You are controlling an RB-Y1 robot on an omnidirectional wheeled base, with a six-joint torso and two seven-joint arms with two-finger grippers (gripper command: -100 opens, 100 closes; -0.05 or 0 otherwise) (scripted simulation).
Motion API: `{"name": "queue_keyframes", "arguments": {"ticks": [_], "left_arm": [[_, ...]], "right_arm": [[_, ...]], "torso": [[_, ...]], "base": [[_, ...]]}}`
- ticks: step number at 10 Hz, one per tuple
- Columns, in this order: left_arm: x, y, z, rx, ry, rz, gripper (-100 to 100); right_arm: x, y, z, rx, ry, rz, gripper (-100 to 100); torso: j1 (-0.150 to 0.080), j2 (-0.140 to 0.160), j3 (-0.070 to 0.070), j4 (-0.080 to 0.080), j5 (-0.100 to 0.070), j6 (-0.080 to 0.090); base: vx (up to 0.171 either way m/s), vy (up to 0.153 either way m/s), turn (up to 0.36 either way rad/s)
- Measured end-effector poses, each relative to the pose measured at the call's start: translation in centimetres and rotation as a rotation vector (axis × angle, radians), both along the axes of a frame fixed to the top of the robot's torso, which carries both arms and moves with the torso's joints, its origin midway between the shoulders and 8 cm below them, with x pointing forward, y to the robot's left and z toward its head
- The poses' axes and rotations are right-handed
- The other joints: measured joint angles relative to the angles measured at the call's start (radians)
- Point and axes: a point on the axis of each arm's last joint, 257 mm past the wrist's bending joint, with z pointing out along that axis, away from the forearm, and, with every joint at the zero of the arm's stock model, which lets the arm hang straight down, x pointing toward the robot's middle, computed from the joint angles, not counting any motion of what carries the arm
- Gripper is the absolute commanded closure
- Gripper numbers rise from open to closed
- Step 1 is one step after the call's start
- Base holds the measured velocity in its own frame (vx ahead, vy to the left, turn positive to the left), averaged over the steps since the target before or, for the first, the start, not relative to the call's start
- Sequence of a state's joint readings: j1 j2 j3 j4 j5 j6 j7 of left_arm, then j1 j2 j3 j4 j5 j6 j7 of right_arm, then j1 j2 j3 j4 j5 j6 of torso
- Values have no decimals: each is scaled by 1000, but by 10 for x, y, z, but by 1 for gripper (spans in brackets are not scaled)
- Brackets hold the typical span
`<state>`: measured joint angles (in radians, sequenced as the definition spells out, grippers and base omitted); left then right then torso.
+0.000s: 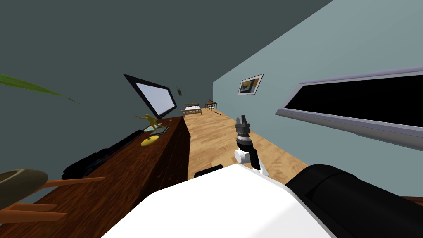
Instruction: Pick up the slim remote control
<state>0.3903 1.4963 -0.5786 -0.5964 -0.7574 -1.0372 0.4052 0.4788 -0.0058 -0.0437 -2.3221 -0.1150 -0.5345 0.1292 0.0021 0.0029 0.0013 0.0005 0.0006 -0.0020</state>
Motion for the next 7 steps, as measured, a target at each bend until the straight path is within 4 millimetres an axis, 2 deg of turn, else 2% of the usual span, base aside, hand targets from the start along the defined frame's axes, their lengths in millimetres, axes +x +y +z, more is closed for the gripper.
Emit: {"name": "queue_keyframes", "arguments": {"ticks": [2,4,6,7], "left_arm": [[5,-1,2,3,-22,-4,100],[-7,-2,1,1,-3,2,100],[-1,-2,7,9,-25,-1,100],[-6,-3,6,7,-14,2,100]], "right_arm": [[0,0,0,0,0,0,0],[0,0,0,0,0,0,0],[0,0,0,0,0,0,0],[0,0,0,0,0,0,0]], "torso": [[0,-2,-1,0,0,1],[-1,0,0,0,-1,0],[-1,-2,-1,0,-1,1],[-1,-1,-1,0,-1,0]], "base": [[20,11,-12],[8,2,10],[22,10,-12],[3,5,1]]}}
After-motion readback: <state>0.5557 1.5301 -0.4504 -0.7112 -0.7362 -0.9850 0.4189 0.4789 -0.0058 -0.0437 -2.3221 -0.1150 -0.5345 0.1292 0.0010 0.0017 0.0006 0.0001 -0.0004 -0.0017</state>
